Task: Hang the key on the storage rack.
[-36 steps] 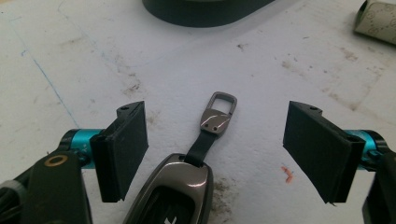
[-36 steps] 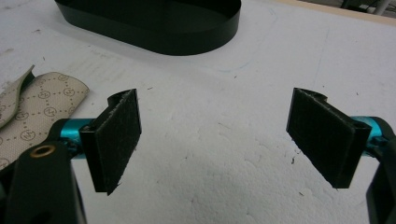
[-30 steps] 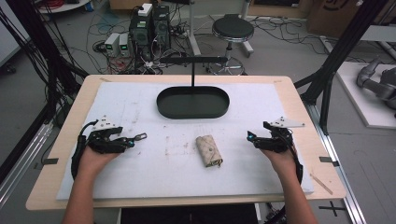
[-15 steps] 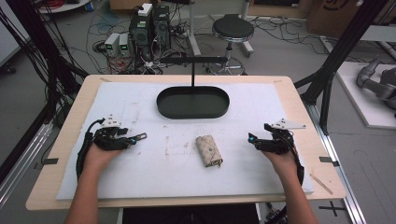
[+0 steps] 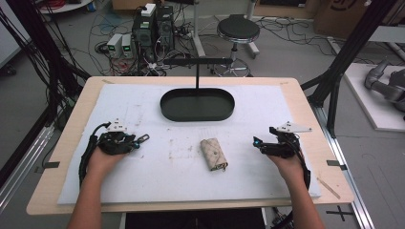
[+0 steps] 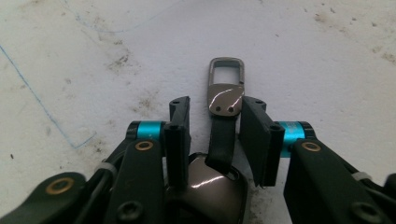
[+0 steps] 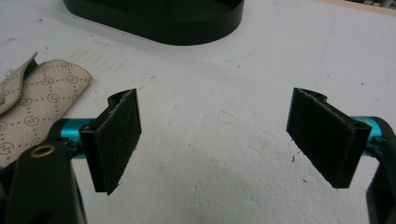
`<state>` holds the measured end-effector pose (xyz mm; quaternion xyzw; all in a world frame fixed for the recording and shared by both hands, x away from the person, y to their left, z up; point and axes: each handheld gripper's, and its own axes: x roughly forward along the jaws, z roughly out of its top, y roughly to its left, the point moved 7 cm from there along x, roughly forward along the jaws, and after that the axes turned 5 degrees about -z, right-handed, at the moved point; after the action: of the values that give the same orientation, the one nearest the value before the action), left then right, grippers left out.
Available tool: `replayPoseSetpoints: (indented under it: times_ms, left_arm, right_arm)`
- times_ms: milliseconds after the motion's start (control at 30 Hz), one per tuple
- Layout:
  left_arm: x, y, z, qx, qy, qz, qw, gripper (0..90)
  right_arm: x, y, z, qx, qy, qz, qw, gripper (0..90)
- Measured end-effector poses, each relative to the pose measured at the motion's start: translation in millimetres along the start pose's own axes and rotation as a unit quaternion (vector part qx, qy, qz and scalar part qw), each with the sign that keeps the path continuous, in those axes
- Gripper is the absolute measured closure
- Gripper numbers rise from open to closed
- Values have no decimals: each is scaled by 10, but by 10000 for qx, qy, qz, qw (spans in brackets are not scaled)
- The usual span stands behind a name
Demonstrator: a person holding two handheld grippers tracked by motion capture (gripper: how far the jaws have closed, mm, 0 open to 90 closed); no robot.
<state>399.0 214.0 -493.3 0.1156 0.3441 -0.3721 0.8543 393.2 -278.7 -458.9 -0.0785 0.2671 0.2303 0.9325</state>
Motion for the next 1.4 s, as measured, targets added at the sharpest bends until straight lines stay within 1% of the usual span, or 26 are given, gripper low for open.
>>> replayPoseSetpoints:
  times_ms: [33, 100, 233, 300, 367, 467, 633, 667, 767, 833, 933, 1000, 1033, 1067, 1100, 1133, 1233, 1267, 1300, 1333, 1367, 1400]
  left_arm:
    - [0, 0, 0, 0, 0, 0, 10000, 661]
    - [1, -28, -1, 118, -6, -76, 9999, 728]
    - [-2, -36, -5, 155, -21, -37, 9999, 742]
    - [-20, -49, -7, 191, -50, -42, 9998, 805]
    - [-23, -58, -19, 250, -61, 28, 9997, 810]
    - [-27, -61, -18, 215, -86, 22, 9997, 818]
    - [-65, -79, -2, 283, -128, 29, 9995, 854]
    - [-87, -87, 11, 306, -190, 27, 9993, 854]
    - [-175, -105, 68, 304, -444, -36, 9985, 865]
    - [-223, -111, 114, 259, -608, -43, 9978, 866]
    - [-289, -126, 208, 142, -883, -127, 9959, 866]
    - [-303, -132, 231, 147, -922, -130, 9956, 866]
    - [-319, -140, 263, 135, -989, -150, 9949, 866]
    - [-346, -152, 339, 129, -1104, -203, 9936, 866]
    - [-346, -152, 339, 129, -1104, -203, 9936, 866]
    - [-353, -156, 401, 83, -1172, -260, 9927, 866]
    - [-359, -151, 472, 64, -1211, -262, 9923, 865]
    - [-363, -148, 514, 52, -1236, -257, 9920, 865]
    - [-371, -151, 597, 55, -1294, -283, 9912, 865]
    - [-371, -151, 597, 55, -1294, -283, 9912, 865]
    - [-374, -156, 660, 64, -1335, -303, 9906, 865]
    - [-374, -159, 710, 93, -1331, -329, 9905, 865]
  right_arm:
    - [0, 0, 0, 0, 0, 0, 10000, 183]
    - [-4, 0, -1, 18, 11, -9, 10000, 183]
    - [-7, 4, 1, 20, 0, 6, 10000, 183]
    - [-11, 7, 0, 9, 5, 19, 10000, 183]
    - [-12, 9, 1, 0, -4, 22, 10000, 183]
    - [-13, 12, 3, -1, -12, 26, 10000, 183]
    - [-15, 17, 5, 12, -14, 27, 10000, 183]
    - [-16, 18, 6, 11, -11, 28, 10000, 183]
    - [-15, 18, 8, 24, -19, 37, 10000, 183]
    - [-15, 20, 10, 27, -30, 50, 10000, 183]
    - [-14, 22, 12, 18, -39, 44, 10000, 183]
    - [-17, 22, 7, 26, -43, 36, 10000, 183]
    - [-20, 24, 3, 42, -50, 48, 10000, 183]
    - [-19, 21, -1, 37, -46, 45, 10000, 183]
    - [-19, 21, -1, 37, -46, 45, 10000, 183]
    - [-14, 25, -1, 49, -52, 47, 10000, 183]
    - [-9, 36, -3, 25, -33, 58, 10000, 183]
    - [1, 47, -4, 0, -22, 74, 10000, 183]
    - [6, 54, -5, 2, -20, 82, 10000, 183]
    - [6, 54, -5, 2, -20, 82, 10000, 183]
    - [8, 59, -6, -5, -9, 95, 10000, 183]
    - [16, 69, -8, -4, -4, 99, 10000, 183]
